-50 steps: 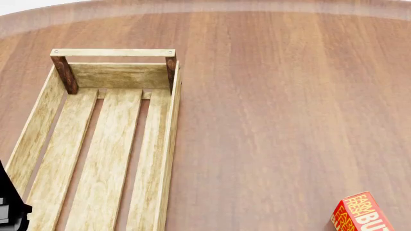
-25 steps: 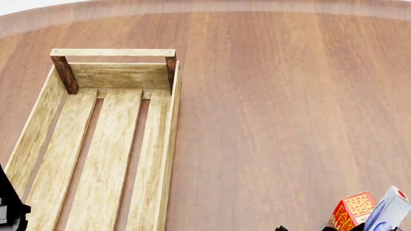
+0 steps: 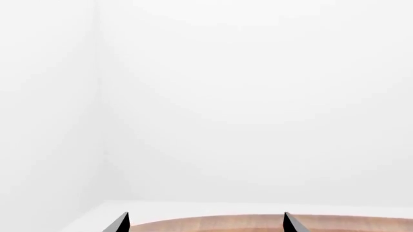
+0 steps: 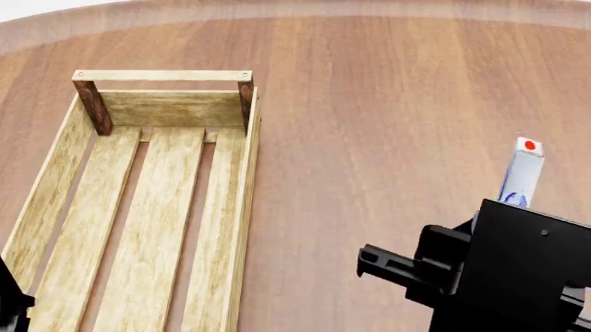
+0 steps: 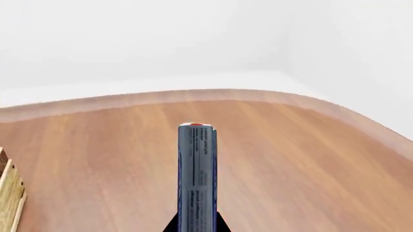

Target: Pick up the cream cheese and put it in the tray.

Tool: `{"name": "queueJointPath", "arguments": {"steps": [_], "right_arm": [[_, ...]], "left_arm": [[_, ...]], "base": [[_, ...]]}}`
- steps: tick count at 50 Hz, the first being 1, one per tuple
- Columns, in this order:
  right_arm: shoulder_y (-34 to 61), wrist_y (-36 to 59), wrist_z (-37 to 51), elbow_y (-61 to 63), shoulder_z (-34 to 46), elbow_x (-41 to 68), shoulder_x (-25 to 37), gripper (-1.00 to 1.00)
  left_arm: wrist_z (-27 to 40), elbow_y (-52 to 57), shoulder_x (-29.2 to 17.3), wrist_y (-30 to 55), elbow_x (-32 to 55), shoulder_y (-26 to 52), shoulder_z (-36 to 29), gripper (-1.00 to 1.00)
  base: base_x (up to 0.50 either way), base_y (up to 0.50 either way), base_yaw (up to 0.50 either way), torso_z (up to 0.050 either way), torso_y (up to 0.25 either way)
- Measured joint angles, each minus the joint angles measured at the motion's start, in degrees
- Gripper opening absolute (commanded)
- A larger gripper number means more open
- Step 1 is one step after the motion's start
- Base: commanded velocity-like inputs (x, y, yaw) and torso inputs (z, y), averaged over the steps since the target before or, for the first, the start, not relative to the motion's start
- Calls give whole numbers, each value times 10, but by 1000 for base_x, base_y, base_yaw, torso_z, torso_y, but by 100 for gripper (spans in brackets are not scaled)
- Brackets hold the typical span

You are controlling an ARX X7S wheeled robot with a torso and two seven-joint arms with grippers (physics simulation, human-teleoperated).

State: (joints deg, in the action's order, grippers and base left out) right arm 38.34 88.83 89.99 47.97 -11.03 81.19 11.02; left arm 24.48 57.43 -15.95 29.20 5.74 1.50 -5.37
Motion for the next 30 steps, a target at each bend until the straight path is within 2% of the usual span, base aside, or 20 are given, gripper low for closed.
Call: {"name": "queueJointPath", "arguments": {"steps": [19,30], "right_arm": [[145,4,-5,-112,120,-1,31,-100],[228,-31,-92,-195,245,-74,55,-100]], "left_arm": [[9,9,-8,4,11,-1,10,100],[17,13,-14,5,16,-3,12,100]], "base": [[0,0,0,0,0],[0,0,0,0,1]]}}
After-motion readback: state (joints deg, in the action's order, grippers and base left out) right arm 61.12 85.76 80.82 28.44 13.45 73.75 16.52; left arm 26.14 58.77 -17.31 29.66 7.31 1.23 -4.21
